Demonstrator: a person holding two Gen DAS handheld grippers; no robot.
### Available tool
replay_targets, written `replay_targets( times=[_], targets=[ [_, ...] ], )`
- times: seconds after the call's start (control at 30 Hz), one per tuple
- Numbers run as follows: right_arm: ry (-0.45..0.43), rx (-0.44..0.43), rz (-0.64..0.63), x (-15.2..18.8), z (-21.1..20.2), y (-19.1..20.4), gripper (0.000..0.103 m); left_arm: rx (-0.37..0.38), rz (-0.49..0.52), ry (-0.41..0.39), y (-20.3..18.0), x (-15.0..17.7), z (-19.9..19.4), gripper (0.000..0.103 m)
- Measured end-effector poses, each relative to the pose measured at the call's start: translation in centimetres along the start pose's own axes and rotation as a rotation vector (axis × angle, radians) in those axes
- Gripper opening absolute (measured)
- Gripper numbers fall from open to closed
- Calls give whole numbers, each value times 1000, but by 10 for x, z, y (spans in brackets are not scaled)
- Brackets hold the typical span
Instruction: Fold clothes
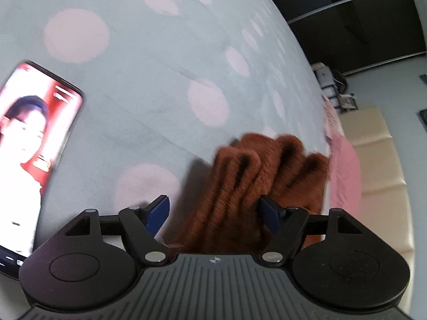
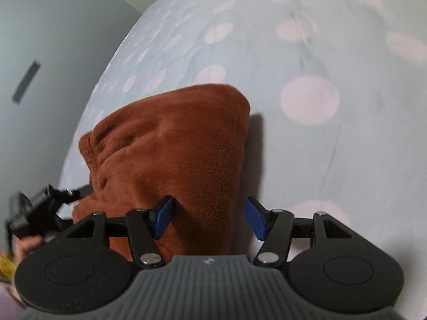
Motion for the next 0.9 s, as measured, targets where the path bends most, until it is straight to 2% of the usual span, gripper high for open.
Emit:
replay_targets(
  times=[0.2, 0.27, 0.33, 0.53, 0.6, 0.7, 0.77, 0.83, 0.9],
  targets=[
    [20, -13, 28, 1, 4, -6, 69, 45, 25, 56, -5, 7, 15, 70],
    [24, -13, 31, 1, 6, -7, 69, 67, 2, 67, -4, 9, 20, 72],
    [30, -16, 46, 1, 11, -9, 71, 67, -23, 80, 2, 11, 25, 77],
    [60, -35, 98, 3, 32, -13, 80, 74, -60, 84, 10, 15, 34, 77],
    [69, -45, 118, 4, 39, -14, 81, 84, -79, 80, 11, 17, 38, 76],
    [80, -70, 146, 5, 46, -13, 82, 124, -112, 86, 10, 21, 46, 66],
    [84, -91, 151, 5, 49, -10, 80, 144, -129, 91, 9, 24, 52, 63],
    [92, -123, 173, 6, 52, -9, 69, 151, -135, 91, 8, 25, 57, 59],
    [101, -152, 206, 7, 55, -8, 66, 152, -132, 83, 6, 24, 56, 55]
  ],
)
Point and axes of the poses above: each gripper's, at about its wrist camera, not at the fingertips, and z roughly the way its jaws point, y to its left, x to its underside, the point moved 9 cm from there along z, roughly the way its jaws point, and after that the axes turned 12 degrees about z, right-handed, at the moved point
